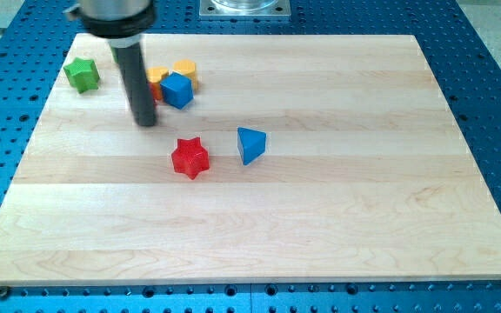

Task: Place the heart and the blue cube below the hexagon

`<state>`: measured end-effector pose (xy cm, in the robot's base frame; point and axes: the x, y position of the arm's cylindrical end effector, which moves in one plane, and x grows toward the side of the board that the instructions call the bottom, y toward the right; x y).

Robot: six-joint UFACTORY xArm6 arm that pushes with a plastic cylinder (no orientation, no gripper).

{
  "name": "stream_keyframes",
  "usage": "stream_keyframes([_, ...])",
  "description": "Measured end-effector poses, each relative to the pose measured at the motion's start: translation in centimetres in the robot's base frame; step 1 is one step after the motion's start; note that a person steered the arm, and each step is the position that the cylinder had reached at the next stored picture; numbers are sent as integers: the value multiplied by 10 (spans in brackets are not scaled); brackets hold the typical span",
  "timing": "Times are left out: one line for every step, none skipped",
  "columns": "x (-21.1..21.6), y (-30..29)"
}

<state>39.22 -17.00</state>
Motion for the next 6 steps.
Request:
stream_keyframes([-33, -26])
stream_keyframes([-73, -7])
stream_keyframes([-83, 44])
stream_keyframes([-18, 61])
stream_keyframes([-19, 42])
stream_keyframes([-74, 32])
